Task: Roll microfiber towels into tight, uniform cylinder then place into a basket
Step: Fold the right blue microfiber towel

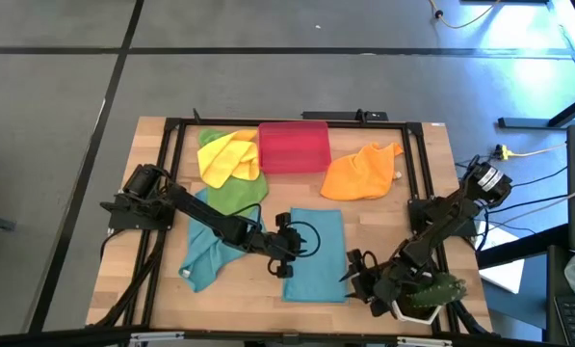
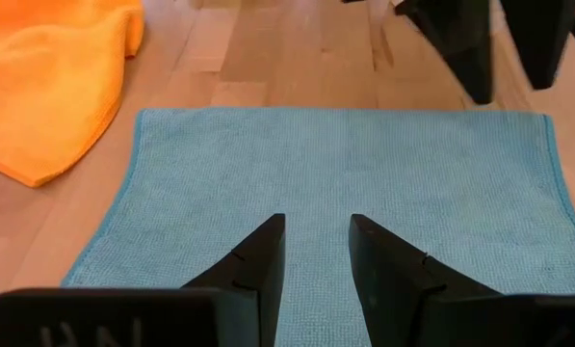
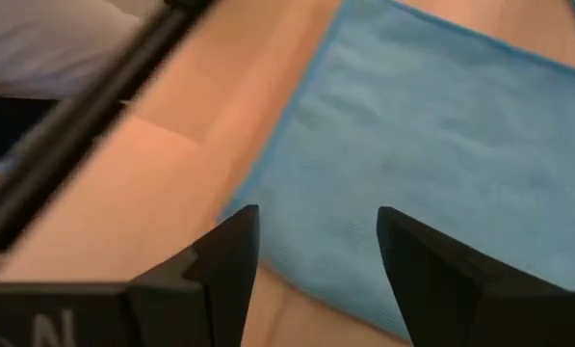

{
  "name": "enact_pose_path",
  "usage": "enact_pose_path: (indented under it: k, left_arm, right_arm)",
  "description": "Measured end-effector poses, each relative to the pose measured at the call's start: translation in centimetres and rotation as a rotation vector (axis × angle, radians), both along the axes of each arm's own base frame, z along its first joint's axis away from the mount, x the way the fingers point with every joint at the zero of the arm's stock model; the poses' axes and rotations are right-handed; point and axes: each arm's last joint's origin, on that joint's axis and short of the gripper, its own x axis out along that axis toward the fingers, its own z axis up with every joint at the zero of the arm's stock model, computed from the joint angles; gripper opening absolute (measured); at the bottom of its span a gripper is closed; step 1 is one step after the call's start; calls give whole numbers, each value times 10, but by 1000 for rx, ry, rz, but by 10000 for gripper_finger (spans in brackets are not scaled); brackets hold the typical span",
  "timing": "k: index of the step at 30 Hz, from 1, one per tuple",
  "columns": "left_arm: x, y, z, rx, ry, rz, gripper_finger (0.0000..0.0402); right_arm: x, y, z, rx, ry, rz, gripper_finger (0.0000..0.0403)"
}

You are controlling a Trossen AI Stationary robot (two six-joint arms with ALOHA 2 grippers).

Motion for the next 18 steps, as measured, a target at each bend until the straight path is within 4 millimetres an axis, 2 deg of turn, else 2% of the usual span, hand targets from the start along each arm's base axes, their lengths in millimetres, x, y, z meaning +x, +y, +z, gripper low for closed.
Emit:
enact_pose_path:
  k: [7, 14, 18]
  left_arm:
    - [0, 0, 0, 0, 0, 0, 106]
    - [-1, 2, -1, 43, 1, 50, 106]
    - [0, 12, -14, 117, 52, 142, 106]
  right_arm:
    - [2, 7, 5, -24, -23, 77, 212]
    - [4, 3, -7, -111, 21, 75, 212]
    - [8, -3, -9, -127, 25, 41, 212]
